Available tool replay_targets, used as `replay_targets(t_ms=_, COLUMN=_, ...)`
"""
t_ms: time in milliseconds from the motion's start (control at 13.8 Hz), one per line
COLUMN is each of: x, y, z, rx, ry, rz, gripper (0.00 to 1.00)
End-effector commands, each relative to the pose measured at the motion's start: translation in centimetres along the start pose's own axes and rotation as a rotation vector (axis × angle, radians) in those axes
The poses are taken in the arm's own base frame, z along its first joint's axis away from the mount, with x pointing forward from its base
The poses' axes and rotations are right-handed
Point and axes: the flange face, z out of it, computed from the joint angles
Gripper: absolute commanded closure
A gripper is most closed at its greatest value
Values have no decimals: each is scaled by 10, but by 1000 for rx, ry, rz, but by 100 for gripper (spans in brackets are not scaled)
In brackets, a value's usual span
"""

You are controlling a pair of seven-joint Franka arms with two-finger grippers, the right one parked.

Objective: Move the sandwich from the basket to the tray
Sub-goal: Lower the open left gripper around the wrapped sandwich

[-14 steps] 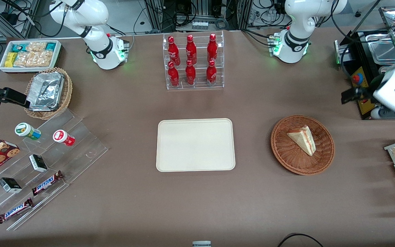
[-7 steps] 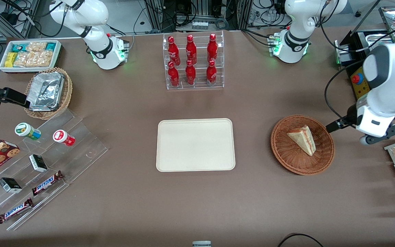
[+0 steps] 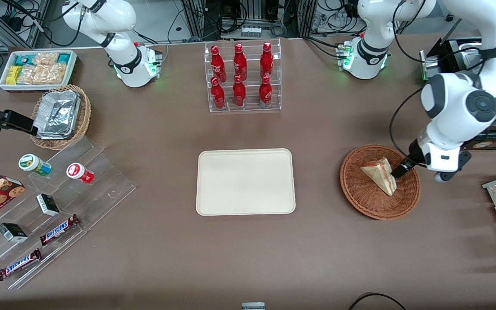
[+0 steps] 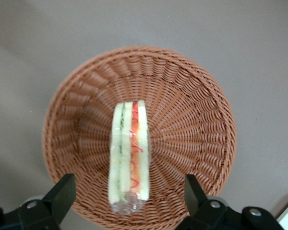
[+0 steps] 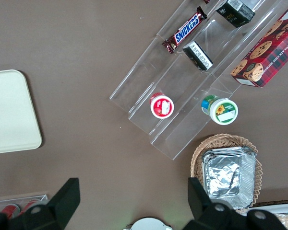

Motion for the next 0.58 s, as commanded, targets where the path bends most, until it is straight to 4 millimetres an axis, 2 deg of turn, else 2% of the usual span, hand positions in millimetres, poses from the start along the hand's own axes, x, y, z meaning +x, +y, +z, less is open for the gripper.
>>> replay_targets(t_ms=0, x=-12, y=8, z=17, rx=-10, ry=-4, rz=-27, gripper=0)
replay_targets(t_ms=290, x=-20, y=0, z=47, rx=-4, ry=-8, rz=-29, gripper=0)
replay_targets(t_ms=508, x=-21, y=-2, z=61, rx=3, ry=-15, rz=-33, gripper=0)
